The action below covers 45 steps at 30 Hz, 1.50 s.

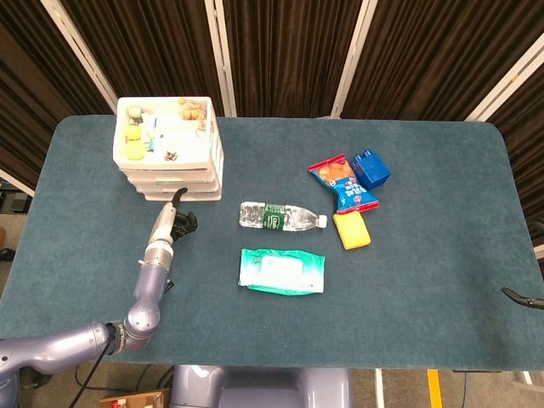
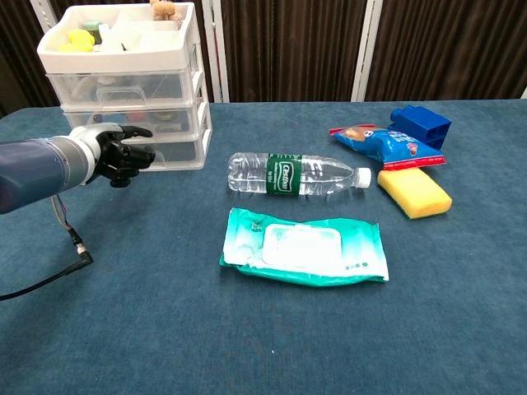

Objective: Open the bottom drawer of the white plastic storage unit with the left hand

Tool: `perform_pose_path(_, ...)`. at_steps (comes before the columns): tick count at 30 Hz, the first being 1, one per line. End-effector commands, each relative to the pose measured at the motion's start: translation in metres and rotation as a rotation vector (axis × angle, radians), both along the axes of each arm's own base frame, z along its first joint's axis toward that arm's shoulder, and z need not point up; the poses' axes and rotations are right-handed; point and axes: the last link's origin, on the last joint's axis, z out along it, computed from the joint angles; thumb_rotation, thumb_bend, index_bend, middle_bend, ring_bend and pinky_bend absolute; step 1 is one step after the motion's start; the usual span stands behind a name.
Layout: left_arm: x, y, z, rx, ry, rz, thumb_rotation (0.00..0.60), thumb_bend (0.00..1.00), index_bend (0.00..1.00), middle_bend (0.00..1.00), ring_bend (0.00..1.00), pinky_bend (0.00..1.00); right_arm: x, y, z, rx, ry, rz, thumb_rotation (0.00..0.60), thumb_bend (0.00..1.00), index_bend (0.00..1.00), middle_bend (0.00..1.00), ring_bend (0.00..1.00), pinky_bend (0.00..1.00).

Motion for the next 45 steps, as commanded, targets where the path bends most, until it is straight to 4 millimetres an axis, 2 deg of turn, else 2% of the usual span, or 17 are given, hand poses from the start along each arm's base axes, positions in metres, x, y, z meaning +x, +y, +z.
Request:
perform_pose_path(1,0.001,0.002,-0.001,0.006,-0.015,0.004,0.6,0.71,0.06,0.96,0.92,0.9,0.0,0.0,0.0,0.0,0.0,0.0,0.6,0.12,0.0,0.0,0.0,0.0)
perform_pose_path(11,0.006,0.007,-0.008,-0.004,-0.032,-0.001,0.6,0.72,0.17,0.96,0.92,0.9,0.0,0.0,0.0,-0.001,0.0,-0.003,0.6,0.12,0.0,0.0,0.0,0.0)
perform_pose_path(18,0.006,0.004,-0.012,-0.015,-0.036,-0.009,0.6,0.72,0.21,0.96,0.93,0.9,0.0,0.0,0.0,-0.001,0.001,-0.002,0.6,0.12,0.0,0.0,0.0,0.0)
perform_pose_path(31,-0.001,-0.011,-0.005,-0.024,-0.057,-0.023,0.6,0.72,0.21,0.96,0.93,0.9,0.0,0.002,-0.001,0.0,0.004,-0.002,0.6,0.12,0.0,0.0,0.0,0.0)
perform_pose_path(40,-0.011,-0.025,0.001,-0.032,-0.055,-0.04,0.6,0.72,0.21,0.96,0.93,0.9,0.0,0.002,-0.001,0.0,0.003,-0.003,0.6,0.12,0.0,0.0,0.0,0.0)
perform_pose_path(45,-0.02,-0.034,0.007,-0.027,-0.024,-0.062,0.6,0.72,0.18,0.96,0.92,0.9,0.0,0.003,-0.001,-0.001,0.004,0.0,0.6,0.12,0.0,0.0,0.0,0.0)
